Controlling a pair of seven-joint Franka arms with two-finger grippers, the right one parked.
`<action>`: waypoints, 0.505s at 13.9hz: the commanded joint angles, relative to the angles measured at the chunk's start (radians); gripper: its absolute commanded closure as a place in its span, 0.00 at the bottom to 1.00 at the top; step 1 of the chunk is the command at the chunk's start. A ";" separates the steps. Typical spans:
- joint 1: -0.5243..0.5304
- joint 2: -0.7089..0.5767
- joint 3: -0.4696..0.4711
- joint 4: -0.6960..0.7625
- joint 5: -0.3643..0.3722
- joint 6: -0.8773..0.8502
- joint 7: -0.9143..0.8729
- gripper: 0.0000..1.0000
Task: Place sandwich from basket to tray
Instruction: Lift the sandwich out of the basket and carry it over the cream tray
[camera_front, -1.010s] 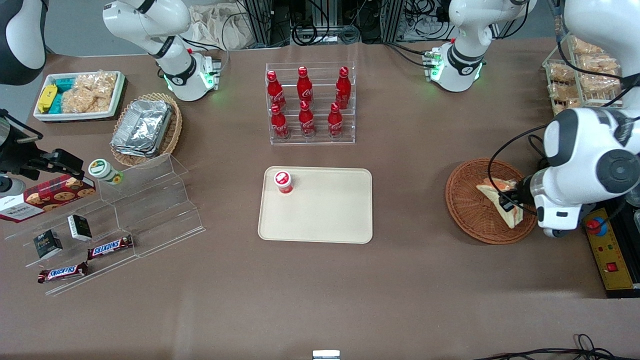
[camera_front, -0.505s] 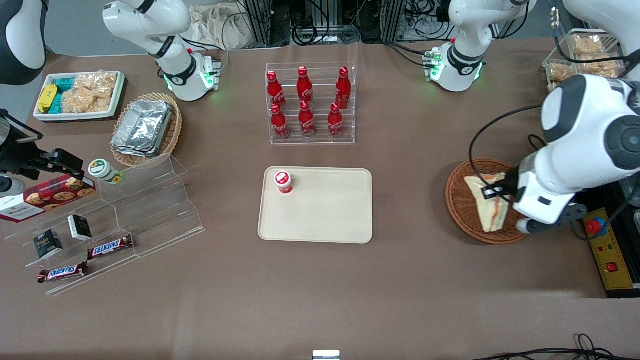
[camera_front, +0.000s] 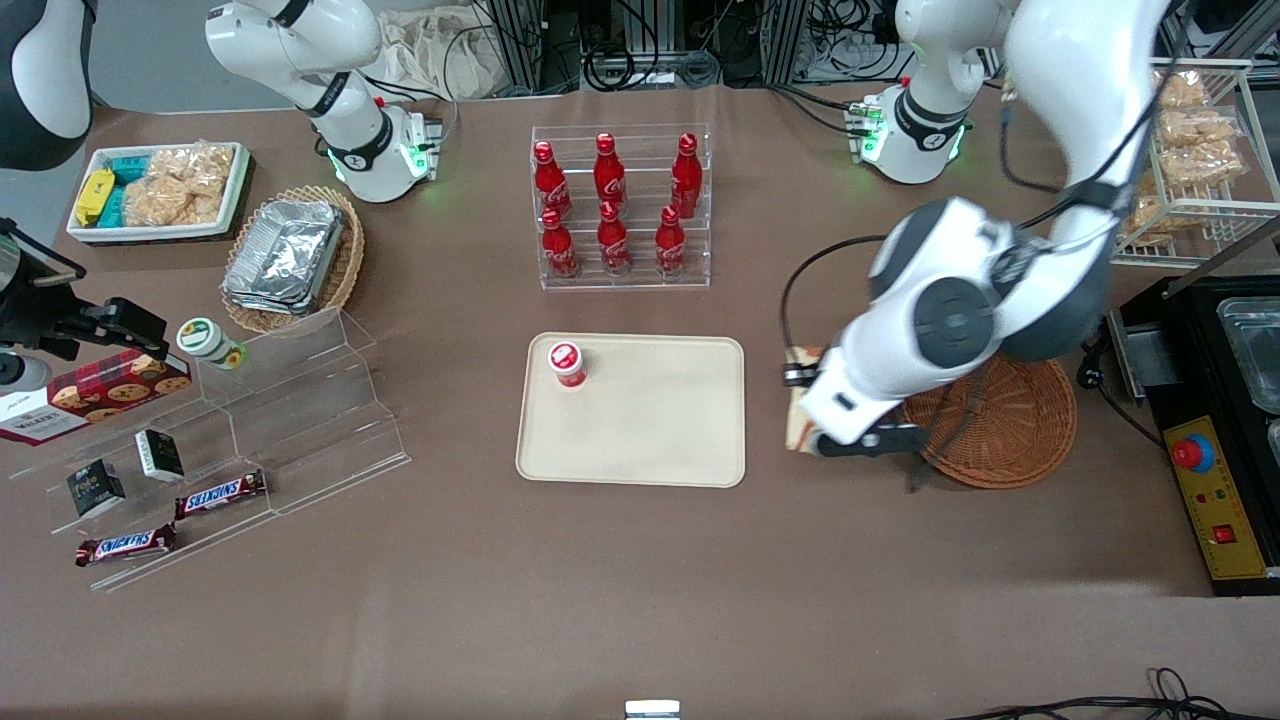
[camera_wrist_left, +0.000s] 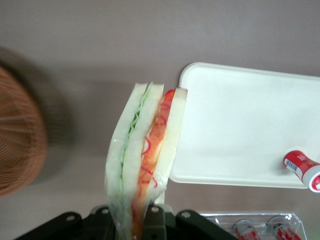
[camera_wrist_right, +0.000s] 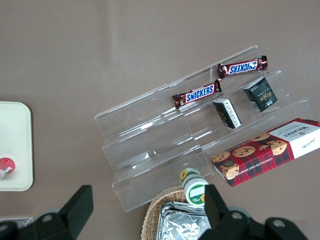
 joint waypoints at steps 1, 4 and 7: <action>-0.071 0.124 0.002 0.060 0.064 0.054 -0.093 1.00; -0.118 0.216 0.005 0.062 0.070 0.092 -0.154 1.00; -0.159 0.276 0.008 0.062 0.091 0.140 -0.211 0.99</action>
